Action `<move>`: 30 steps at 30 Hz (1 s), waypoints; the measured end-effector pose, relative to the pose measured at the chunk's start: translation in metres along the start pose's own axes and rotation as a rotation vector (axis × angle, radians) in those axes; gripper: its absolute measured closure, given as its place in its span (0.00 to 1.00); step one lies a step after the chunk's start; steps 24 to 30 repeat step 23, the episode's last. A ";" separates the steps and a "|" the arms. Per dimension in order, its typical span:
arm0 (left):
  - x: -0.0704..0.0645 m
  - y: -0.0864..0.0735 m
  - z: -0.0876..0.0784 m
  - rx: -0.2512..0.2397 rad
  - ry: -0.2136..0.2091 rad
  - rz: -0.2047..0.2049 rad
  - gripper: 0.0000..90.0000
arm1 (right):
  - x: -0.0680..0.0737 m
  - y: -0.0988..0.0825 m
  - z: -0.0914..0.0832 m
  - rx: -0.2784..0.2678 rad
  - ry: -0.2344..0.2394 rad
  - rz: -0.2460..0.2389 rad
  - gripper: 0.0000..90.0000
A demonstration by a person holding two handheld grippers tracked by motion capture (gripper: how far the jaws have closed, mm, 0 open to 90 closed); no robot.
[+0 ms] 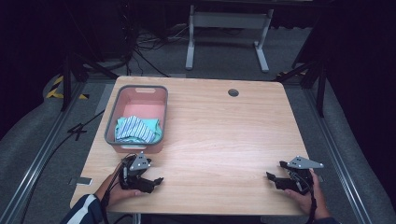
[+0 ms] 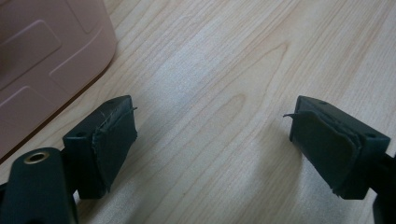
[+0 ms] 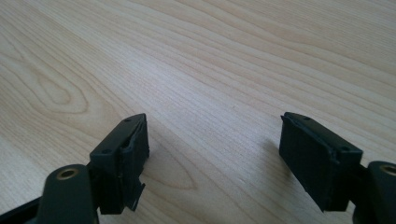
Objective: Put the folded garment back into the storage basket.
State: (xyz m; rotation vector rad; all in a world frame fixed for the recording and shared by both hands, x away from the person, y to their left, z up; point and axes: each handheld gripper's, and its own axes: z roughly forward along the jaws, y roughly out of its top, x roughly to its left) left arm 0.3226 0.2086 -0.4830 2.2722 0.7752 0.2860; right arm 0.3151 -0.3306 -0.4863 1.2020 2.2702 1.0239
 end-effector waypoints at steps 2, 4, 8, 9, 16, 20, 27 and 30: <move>0.001 0.000 0.000 -0.001 -0.005 0.005 0.16 | 0.000 0.000 0.000 0.000 0.000 0.000 0.28; 0.001 0.001 0.000 0.000 -0.005 0.007 0.16 | 0.000 0.000 0.000 0.000 0.000 0.000 0.28; 0.000 0.001 0.001 0.000 0.001 -0.002 0.16 | 0.000 0.000 0.000 0.000 0.001 0.000 0.28; 0.000 0.001 0.001 0.000 0.001 -0.002 0.16 | 0.000 0.000 0.000 0.000 0.001 -0.001 0.28; 0.000 0.001 0.001 0.001 0.004 -0.004 0.16 | 0.000 0.000 0.000 0.000 0.003 -0.002 0.28; 0.000 0.001 0.001 0.001 0.004 -0.004 0.16 | -0.001 0.000 0.000 0.001 0.003 -0.004 0.28; 0.000 0.001 0.001 0.001 0.005 -0.004 0.16 | -0.001 0.000 0.000 0.001 0.003 -0.004 0.28; 0.000 0.001 0.001 0.001 0.005 -0.004 0.16 | -0.001 0.000 0.000 0.001 0.003 -0.004 0.28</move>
